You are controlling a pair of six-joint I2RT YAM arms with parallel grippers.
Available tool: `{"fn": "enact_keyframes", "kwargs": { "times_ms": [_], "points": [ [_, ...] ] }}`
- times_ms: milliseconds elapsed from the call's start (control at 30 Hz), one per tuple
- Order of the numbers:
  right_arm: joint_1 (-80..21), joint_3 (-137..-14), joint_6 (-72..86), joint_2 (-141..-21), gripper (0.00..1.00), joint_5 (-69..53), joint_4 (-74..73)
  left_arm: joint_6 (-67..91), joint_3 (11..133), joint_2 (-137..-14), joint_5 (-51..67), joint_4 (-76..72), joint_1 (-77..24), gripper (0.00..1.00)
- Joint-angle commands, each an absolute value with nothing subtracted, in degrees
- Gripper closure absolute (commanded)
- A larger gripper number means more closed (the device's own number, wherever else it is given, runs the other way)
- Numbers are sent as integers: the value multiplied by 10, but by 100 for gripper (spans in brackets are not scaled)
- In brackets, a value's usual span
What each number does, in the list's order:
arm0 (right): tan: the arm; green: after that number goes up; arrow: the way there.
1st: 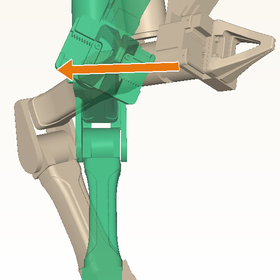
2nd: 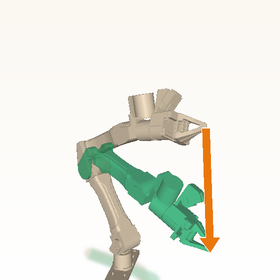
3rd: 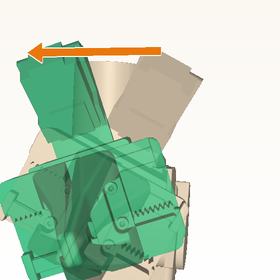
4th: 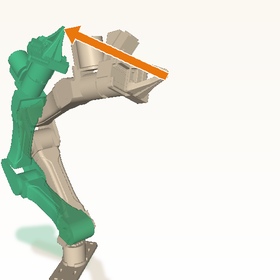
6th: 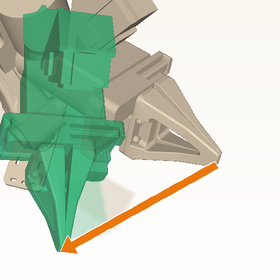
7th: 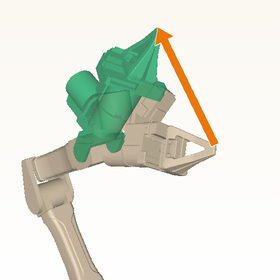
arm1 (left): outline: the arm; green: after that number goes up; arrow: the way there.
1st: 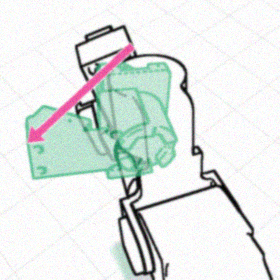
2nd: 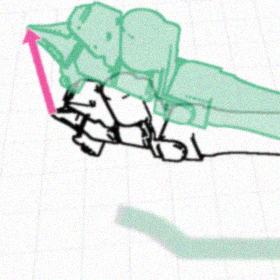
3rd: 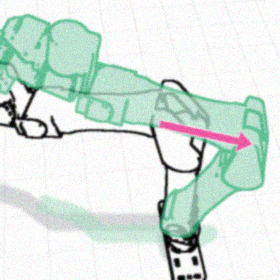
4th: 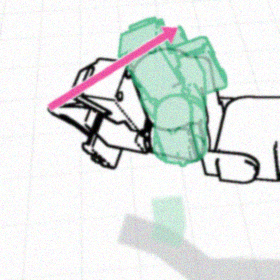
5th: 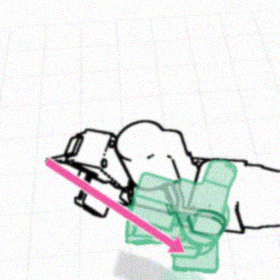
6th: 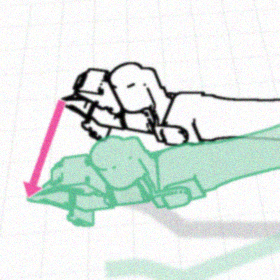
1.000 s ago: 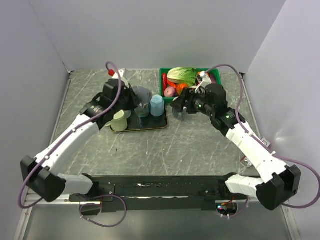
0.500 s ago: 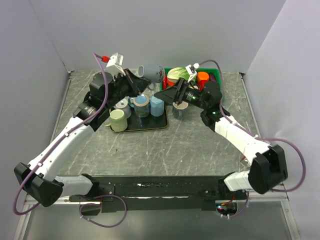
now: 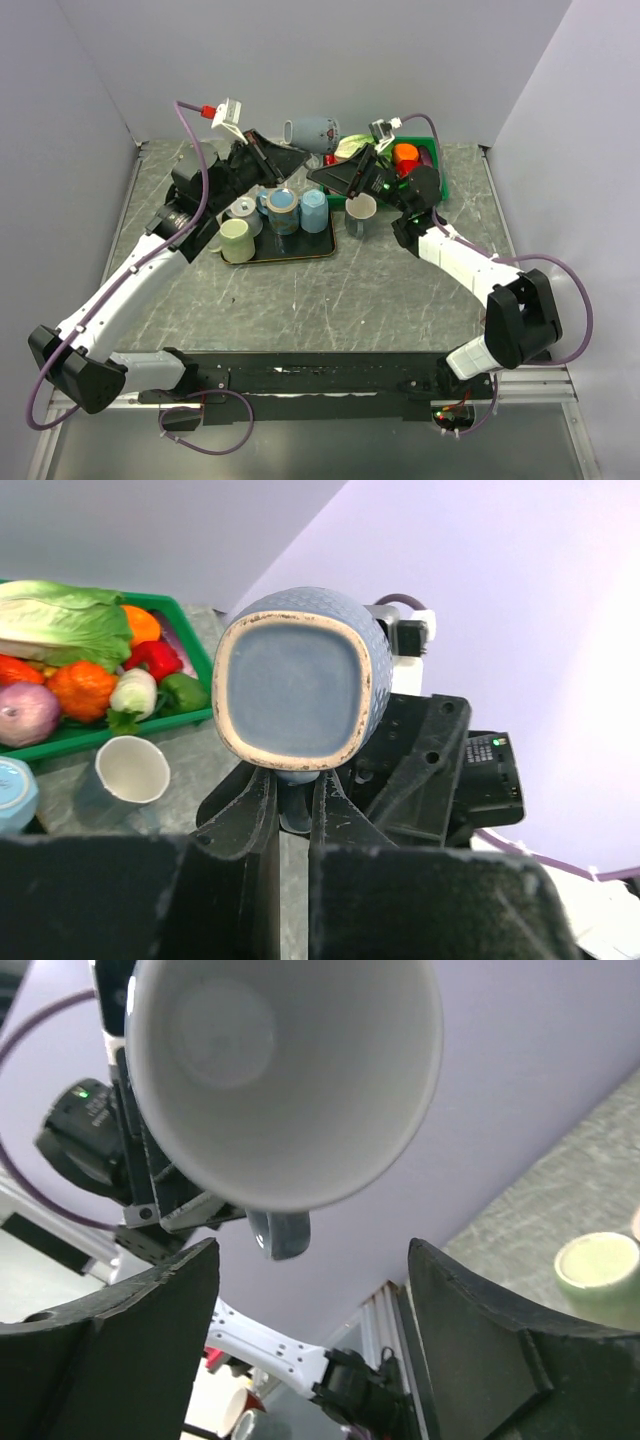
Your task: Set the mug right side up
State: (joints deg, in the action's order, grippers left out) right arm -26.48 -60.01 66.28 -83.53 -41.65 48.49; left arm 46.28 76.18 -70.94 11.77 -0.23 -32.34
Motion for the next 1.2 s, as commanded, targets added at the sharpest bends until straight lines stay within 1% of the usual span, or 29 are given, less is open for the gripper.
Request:
{"fn": "enact_keyframes", "kwargs": {
  "times_ms": [0,167,300,333,400,433,500,533,600,633,667,700,733,767,800,867,900,933,967,1000,1033,1067,1133,1167],
  "points": [
    [-265,-620,707,-847,22,-404,588,497,760,-690,142,-88,-325,99],
    [-264,-625,731,-857,30,-384,620,505,742,-687,146,-106,-325,99],
    [-264,-630,732,-858,36,-361,615,511,730,-685,143,-114,-325,99],
    [-265,-632,732,-858,44,-357,612,512,727,-684,142,-117,-325,99],
    [-265,-640,730,-860,52,-359,606,516,721,-684,142,-126,-325,99],
    [-265,-640,730,-860,64,-359,600,515,719,-683,142,-127,-325,99],
    [-265,-636,728,-859,76,-354,592,511,720,-683,140,-124,-325,99],
    [-264,-634,727,-857,87,-352,586,509,721,-684,137,-122,-325,99],
    [-265,-630,721,-852,97,-348,575,503,722,-684,137,-115,-325,99],
    [-265,-629,717,-850,100,-347,570,501,722,-685,136,-114,-325,99],
    [-265,-628,709,-846,100,-345,559,499,722,-685,137,-113,-325,99],
    [-265,-628,704,-842,100,-344,552,492,722,-686,136,-109,-325,91],
    [-265,-628,697,-839,100,-341,542,489,723,-685,136,-102,-325,78],
    [-264,-628,678,-827,100,-338,509,483,723,-684,131,-98,-325,56],
    [-264,-630,664,-819,100,-331,482,471,722,-681,127,-96,-325,24],
    [-258,-635,602,-785,100,-316,417,456,719,-673,113,-80,-325,2],
    [-256,-646,573,-770,100,-291,321,432,718,-671,113,-73,-325,3],
    [-251,-653,544,-756,100,-273,268,418,721,-669,106,-60,-325,4],
    [-250,-662,481,-727,100,-244,202,404,725,-668,99,-21,-325,4],
    [-244,-679,450,-712,100,-216,99,376,729,-668,85,-5,-324,4],
    [-240,-687,420,-701,100,-152,42,363,729,-665,72,16,-325,4],
    [-236,-696,371,-681,100,-121,0,353,729,-663,59,51,-325,4],
    [-213,-713,338,-668,100,-52,-120,325,718,-656,20,78,-325,4],
    [-204,-711,305,-658,100,-36,-144,318,714,-653,5,89,-325,4]
  ]
}}
